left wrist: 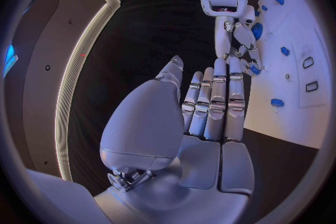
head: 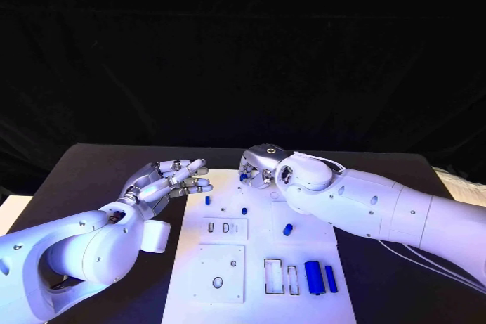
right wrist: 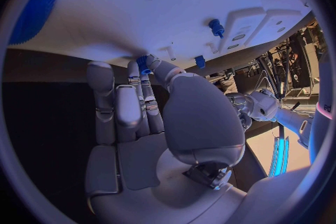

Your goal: Assemble the parts on the task board

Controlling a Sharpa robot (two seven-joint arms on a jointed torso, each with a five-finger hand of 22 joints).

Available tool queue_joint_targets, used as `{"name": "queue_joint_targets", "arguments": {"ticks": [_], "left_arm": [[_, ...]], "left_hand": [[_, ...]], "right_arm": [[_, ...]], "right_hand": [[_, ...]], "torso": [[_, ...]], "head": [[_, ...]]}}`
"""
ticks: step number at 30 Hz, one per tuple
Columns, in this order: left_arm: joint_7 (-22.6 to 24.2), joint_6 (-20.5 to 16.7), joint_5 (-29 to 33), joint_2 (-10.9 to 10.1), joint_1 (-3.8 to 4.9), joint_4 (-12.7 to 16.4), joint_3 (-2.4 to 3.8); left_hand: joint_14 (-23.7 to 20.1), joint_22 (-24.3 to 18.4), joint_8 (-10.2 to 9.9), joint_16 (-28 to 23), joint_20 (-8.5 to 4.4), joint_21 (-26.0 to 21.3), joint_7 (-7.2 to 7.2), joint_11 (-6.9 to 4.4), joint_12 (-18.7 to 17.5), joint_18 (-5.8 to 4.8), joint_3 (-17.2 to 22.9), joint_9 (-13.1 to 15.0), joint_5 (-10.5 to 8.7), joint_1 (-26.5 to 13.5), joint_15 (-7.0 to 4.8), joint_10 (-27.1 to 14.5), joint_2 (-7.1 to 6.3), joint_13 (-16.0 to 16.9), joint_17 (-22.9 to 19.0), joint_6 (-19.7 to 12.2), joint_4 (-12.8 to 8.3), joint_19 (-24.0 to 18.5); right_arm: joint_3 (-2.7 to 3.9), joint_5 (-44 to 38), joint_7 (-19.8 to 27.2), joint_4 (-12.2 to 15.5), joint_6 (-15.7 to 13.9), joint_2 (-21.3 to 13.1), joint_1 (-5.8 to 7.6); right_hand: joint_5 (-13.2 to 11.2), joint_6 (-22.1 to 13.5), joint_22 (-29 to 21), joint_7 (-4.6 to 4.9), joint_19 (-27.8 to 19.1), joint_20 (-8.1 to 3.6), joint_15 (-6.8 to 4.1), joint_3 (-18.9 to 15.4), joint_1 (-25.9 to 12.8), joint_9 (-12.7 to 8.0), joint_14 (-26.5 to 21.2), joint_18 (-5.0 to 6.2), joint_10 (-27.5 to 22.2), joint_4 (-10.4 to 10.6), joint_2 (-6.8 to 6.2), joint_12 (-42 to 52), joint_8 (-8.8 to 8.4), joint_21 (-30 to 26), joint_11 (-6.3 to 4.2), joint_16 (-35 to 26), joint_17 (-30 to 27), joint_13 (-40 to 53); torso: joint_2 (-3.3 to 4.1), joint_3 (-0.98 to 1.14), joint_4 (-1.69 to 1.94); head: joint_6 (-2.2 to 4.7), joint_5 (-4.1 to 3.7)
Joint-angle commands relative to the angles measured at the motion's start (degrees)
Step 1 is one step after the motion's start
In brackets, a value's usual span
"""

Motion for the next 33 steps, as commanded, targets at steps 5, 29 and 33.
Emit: {"name": "queue_joint_targets", "arguments": {"ticks": [5, 29, 33], "left_arm": [[0.05, 1.46, 0.05, -0.03, 0.17, 0.23, 0.05], [-0.27, 1.94, 0.38, -0.94, 0.20, 0.21, 0.03], [-0.31, 2.09, 0.41, -0.82, 0.20, 0.01, 0.03]], "left_hand": [[-0.15, -0.12, -0.38, -0.26, 0.21, -0.45, 0.35, 0.11, -0.31, 1.00, 0.01, -0.05, -0.18, -0.01, 0.44, -0.21, 0.46, -0.04, 0.11, -0.06, -0.44, 0.36], [-0.21, -0.20, -0.49, -0.42, 0.25, -0.60, 0.39, 0.15, -0.41, 1.00, -0.09, -0.06, -0.20, -0.07, 0.48, -0.32, 0.43, -0.04, 0.17, -0.16, -0.54, 0.34], [-0.20, -0.21, -0.49, -0.43, 0.25, -0.61, 0.38, 0.15, -0.41, 1.01, -0.09, -0.06, -0.19, -0.07, 0.48, -0.31, 0.45, -0.04, 0.18, -0.15, -0.54, 0.34]], "right_arm": [[-0.10, -0.81, -1.58, -0.20, -0.72, 0.04, -0.05], [1.83, 20.18, -2.70, 15.47, -3.79, -19.66, 0.06], [1.90, 21.68, -4.87, 16.22, -1.95, -22.02, -0.13]], "right_hand": [[-0.56, -10.92, -4.12, 1.65, -3.87, 1.74, 2.64, -3.33, -1.17, -0.06, 0.54, -0.51, -10.57, 1.97, -4.84, 0.18, -0.32, -2.40, 2.60, -2.49, -4.54, -0.33], [8.48, -9.88, 11.37, 0.59, 3.59, -0.36, -0.87, -12.26, 1.37, -0.66, 3.16, -2.63, 9.50, 7.81, -6.32, 10.89, -0.03, 8.87, -1.32, 8.27, 9.84, 5.34], [9.86, -10.65, 16.43, -0.09, 5.49, -1.07, -1.40, -20.12, 2.27, -0.52, 3.39, -3.57, 11.37, 10.15, -5.77, 23.82, 0.27, 12.19, -1.96, 11.38, 14.44, 20.41]], "torso": [[0.03, -0.01, 0.03], [-0.04, 0.12, -1.35], [0.03, 0.27, -1.63]], "head": [[0.16, -0.01], [0.92, -0.67], [1.04, -0.83]]}}
